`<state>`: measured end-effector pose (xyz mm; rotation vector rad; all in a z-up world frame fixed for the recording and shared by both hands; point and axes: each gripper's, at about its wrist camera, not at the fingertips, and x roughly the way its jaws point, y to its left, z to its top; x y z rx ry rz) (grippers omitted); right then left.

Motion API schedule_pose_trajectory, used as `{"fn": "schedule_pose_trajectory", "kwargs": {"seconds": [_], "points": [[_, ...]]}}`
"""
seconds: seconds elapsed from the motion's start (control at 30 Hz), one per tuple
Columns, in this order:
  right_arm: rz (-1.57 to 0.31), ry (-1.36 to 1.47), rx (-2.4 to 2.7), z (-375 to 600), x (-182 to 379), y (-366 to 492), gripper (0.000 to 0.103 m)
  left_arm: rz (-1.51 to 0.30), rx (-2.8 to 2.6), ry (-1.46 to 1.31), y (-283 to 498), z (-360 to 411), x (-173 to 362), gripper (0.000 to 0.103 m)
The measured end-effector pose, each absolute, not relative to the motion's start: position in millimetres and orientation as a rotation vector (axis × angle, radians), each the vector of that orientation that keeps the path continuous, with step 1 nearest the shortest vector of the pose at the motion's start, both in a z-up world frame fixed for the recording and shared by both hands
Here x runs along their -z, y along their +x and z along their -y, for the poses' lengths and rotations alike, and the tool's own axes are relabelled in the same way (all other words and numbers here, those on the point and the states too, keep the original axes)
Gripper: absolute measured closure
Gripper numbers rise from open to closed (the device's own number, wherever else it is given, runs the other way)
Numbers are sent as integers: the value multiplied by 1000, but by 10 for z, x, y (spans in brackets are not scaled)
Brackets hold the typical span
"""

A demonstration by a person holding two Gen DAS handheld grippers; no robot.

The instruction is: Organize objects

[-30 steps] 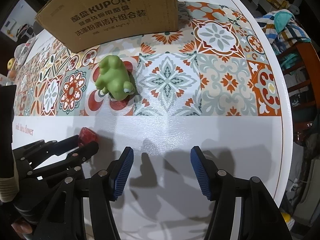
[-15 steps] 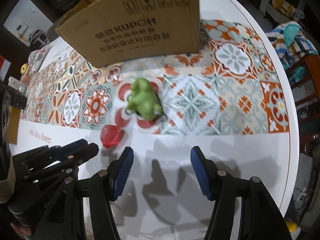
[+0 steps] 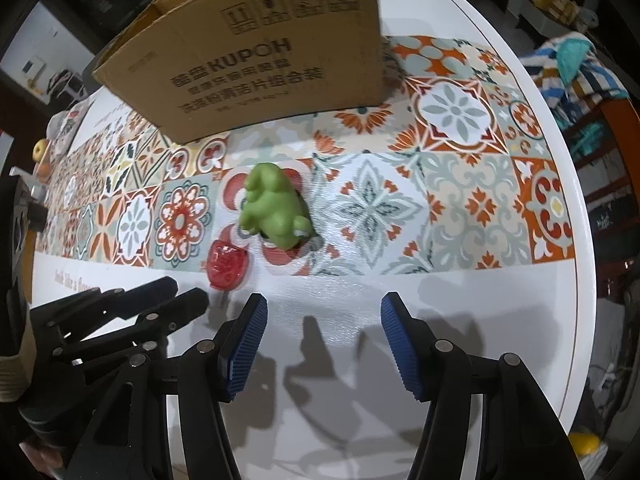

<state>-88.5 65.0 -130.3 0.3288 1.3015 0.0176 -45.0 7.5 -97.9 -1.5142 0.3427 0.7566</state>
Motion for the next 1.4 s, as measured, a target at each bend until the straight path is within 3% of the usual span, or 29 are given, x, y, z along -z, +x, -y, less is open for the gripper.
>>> {"fn": "schedule_pose_trajectory", "kwargs": {"seconds": [0.47, 0.83, 1.4], "points": [[-1314, 400, 64, -404, 1451, -922, 43, -352, -819, -1610, -182, -500, 1039, 63], [-1319, 371, 47, -496, 1474, -835, 43, -340, -848, -1620, -134, -573, 1049, 69], [-1258, 367, -51, -711, 1289, -627, 43, -173, -979, -1726, -679, -364, 1005, 69]]}}
